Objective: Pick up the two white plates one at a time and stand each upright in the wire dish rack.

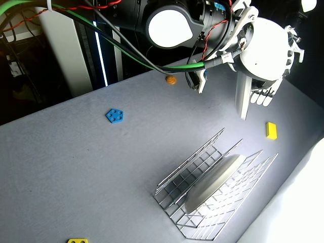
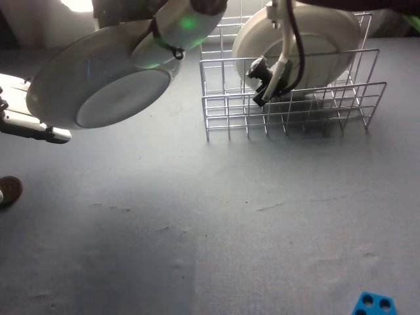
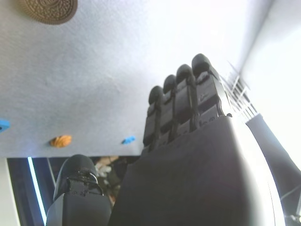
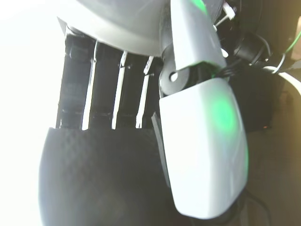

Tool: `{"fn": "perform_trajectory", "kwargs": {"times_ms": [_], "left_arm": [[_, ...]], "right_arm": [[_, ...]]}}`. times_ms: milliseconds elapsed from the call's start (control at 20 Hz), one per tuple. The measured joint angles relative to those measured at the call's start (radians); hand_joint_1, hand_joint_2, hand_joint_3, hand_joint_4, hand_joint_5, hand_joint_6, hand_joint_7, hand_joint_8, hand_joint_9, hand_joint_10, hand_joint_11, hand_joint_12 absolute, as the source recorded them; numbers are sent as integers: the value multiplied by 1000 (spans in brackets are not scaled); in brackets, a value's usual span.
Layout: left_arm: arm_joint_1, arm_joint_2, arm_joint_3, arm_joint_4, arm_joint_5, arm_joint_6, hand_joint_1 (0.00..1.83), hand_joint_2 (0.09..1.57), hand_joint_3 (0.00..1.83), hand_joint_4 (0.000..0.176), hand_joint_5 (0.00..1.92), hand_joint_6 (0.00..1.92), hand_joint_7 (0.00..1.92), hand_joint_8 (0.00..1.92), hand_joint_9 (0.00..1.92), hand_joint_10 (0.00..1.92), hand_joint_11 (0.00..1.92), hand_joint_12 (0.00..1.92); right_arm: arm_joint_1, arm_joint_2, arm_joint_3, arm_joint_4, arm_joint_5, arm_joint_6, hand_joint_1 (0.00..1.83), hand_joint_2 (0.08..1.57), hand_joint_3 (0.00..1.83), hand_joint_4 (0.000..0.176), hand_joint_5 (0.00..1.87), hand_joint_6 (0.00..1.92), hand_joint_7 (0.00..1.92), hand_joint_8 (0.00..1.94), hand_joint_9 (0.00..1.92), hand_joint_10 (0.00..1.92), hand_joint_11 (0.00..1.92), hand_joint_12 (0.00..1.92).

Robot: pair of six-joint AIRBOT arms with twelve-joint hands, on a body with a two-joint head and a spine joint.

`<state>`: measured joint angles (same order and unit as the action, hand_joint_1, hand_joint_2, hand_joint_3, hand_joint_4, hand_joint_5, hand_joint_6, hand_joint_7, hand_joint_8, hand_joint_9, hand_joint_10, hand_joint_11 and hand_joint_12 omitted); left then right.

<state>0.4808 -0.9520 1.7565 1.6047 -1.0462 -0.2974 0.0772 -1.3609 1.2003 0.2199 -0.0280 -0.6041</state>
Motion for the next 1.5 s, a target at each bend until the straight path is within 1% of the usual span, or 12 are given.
{"fn": "perform_trajectory", "kwargs": {"times_ms": [50, 200, 350, 550, 600, 700, 750, 850, 950, 1250, 1450, 1500], "left_arm": [[2, 0, 0, 0, 0, 0, 0, 1060, 0, 0, 114, 1, 102, 0, 69, 0, 0, 165], [19, 0, 1, -6, 0, 0, 0, 1064, 0, 0, 95, 1, 94, 3, 72, 4, 0, 139], [23, 0, 1, 1, 0, 0, 0, 1060, 0, 0, 112, 2, 109, 1, 87, 2, 0, 218], [21, 0, 1, 0, -1, 0, 0, 1056, 0, 0, 120, 6, 107, 2, 85, 1, 0, 234], [21, 0, 1, 0, -1, 0, 0, 1060, 1, 0, 102, 3, 92, 2, 72, 1, 0, 194], [21, 0, 1, 0, -1, 0, 0, 1066, 2, 0, 123, 5, 115, 6, 90, 5, 0, 241], [21, 0, 1, 0, 0, 0, 0, 1062, 0, 0, 93, 5, 90, 5, 67, 3, 0, 170], [22, 0, 1, 0, 0, 0, 0, 1062, 0, 0, 129, 3, 124, 4, 105, 5, 0, 255], [22, 0, 0, 0, 6, 0, 0, 1060, 0, 0, 111, 1, 107, 1, 89, 0, 0, 223], [23, 1, -8, 0, 37, 9, 0, 1056, 0, 0, 129, 4, 113, 2, 91, 2, 0, 277], [23, 0, -8, 1, 48, 20, 0, 1059, 0, 0, 123, 1, 111, 1, 95, 1, 0, 263], [23, 0, -8, 3, 49, 20, 0, 1059, 0, 0, 123, 1, 114, 3, 99, 3, 0, 257]], "right_arm": [[4, 6, 0, 8, -6, -2, 1384, 1075, 0, 0, 980, 939, 1082, 790, 1021, 1008, 887, 1015], [13, 25, 0, 31, -9, -3, 1382, 1083, 0, 0, 966, 951, 1058, 842, 998, 1043, 868, 1014], [13, 45, -4, 43, -14, -5, 1385, 1071, 0, 0, 982, 928, 1088, 788, 1039, 979, 897, 991], [0, 84, -6, 58, -15, -3, 1384, 1074, 0, 0, 967, 958, 1084, 789, 1037, 983, 896, 990], [-1, 89, -6, 58, -16, -4, 1385, 1073, 0, 0, 965, 948, 1089, 786, 1039, 985, 905, 989], [-6, 101, -6, 72, -19, -4, 1384, 1076, 1, 0, 962, 955, 1083, 800, 1026, 998, 900, 987], [-6, 103, -6, 76, -19, -4, 1385, 1072, 0, 0, 976, 939, 1098, 769, 1028, 994, 899, 985], [-8, 107, -6, 80, -16, -4, 1382, 1082, 2, 0, 957, 969, 1071, 825, 994, 1039, 864, 1003], [-8, 107, -6, 87, -17, -4, 1385, 1074, 0, 0, 971, 937, 1096, 789, 1015, 1008, 879, 1001], [-17, 107, -6, 144, -14, -4, 1385, 1072, 0, 0, 993, 917, 1097, 774, 1012, 1009, 888, 1006], [-27, 112, -6, 167, 35, -6, 1382, 1082, 0, 0, 971, 972, 1076, 798, 987, 1037, 866, 1002], [-27, 116, -6, 185, 47, -10, 1383, 1077, 0, 0, 990, 943, 1087, 780, 990, 1032, 874, 1006]]}}
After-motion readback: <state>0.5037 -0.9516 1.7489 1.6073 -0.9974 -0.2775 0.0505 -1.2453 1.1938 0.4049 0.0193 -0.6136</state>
